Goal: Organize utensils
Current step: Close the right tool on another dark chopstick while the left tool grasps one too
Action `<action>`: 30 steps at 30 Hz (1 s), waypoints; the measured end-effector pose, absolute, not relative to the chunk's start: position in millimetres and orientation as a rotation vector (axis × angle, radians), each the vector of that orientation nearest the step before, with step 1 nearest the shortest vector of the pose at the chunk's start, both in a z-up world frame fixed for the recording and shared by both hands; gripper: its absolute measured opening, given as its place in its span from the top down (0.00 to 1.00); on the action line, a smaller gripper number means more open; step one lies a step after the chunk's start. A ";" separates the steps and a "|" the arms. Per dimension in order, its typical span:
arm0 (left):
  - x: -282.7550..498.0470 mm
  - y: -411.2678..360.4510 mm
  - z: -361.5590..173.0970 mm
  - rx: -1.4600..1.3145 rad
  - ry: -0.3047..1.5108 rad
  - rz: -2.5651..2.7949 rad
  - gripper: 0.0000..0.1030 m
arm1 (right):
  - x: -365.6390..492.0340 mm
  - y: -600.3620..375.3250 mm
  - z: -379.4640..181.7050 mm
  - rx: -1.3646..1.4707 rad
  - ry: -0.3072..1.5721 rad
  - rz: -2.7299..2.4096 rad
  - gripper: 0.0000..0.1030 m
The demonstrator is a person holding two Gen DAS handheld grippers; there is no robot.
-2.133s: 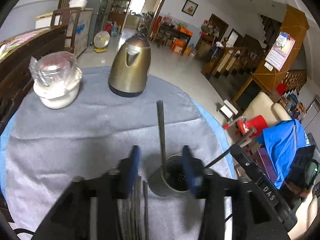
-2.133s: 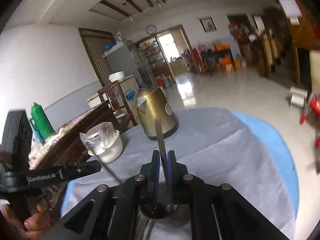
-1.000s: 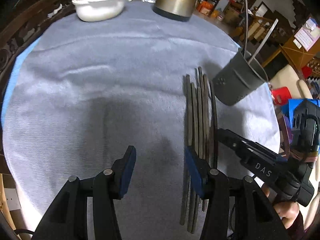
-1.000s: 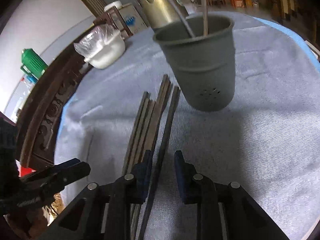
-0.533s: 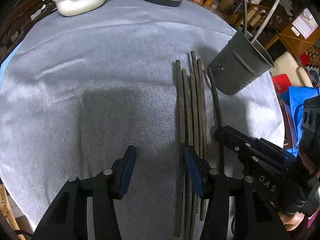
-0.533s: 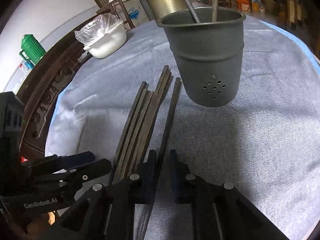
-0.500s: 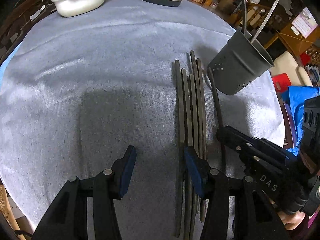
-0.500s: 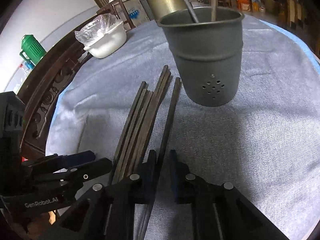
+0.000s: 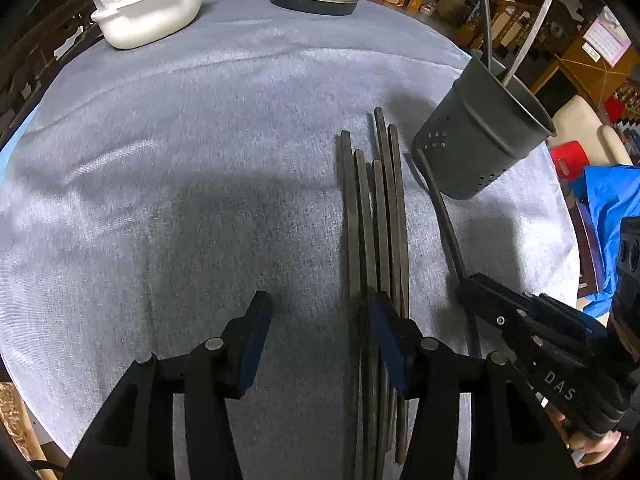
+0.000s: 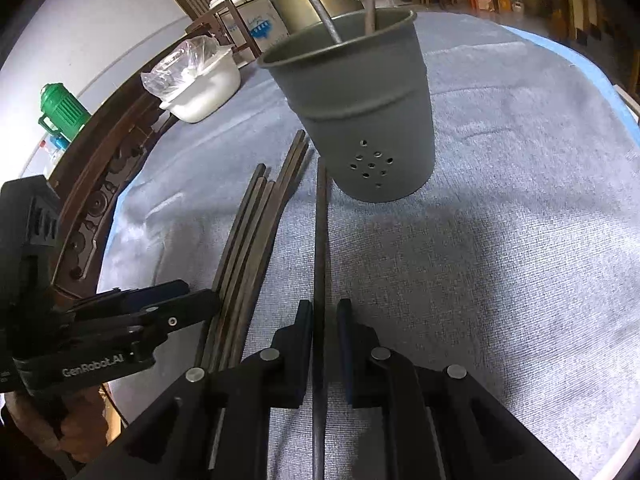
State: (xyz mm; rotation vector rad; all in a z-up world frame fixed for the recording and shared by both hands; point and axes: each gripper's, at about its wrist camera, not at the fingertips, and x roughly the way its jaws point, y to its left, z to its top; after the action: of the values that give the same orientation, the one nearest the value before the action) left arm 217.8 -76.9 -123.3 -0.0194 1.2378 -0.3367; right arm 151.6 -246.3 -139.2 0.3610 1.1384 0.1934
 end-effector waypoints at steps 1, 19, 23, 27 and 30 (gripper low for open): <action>219.1 -79.2 -122.8 -0.017 1.237 -0.335 0.46 | 151.0 -246.8 -139.3 0.362 1.138 0.194 0.86; 229.5 -62.2 -123.2 -0.055 1.241 -0.299 0.59 | 146.7 -250.7 -139.0 0.369 1.136 0.215 0.86; 219.4 -50.2 -125.8 -0.041 1.231 -0.276 0.69 | 143.0 -250.5 -138.5 0.356 1.144 0.222 0.87; 211.7 -39.9 -126.7 -0.049 1.226 -0.268 0.79 | 138.9 -248.7 -137.6 0.317 1.155 0.224 0.91; 206.5 -31.6 -127.9 -0.055 1.224 -0.255 0.90 | 134.9 -247.7 -136.9 0.304 1.157 0.225 0.91</action>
State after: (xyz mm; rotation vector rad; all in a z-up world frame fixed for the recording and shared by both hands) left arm 206.5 -31.6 -127.9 -0.0553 1.2235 -0.2549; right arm 134.9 -247.7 -136.9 0.3036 1.1567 0.2250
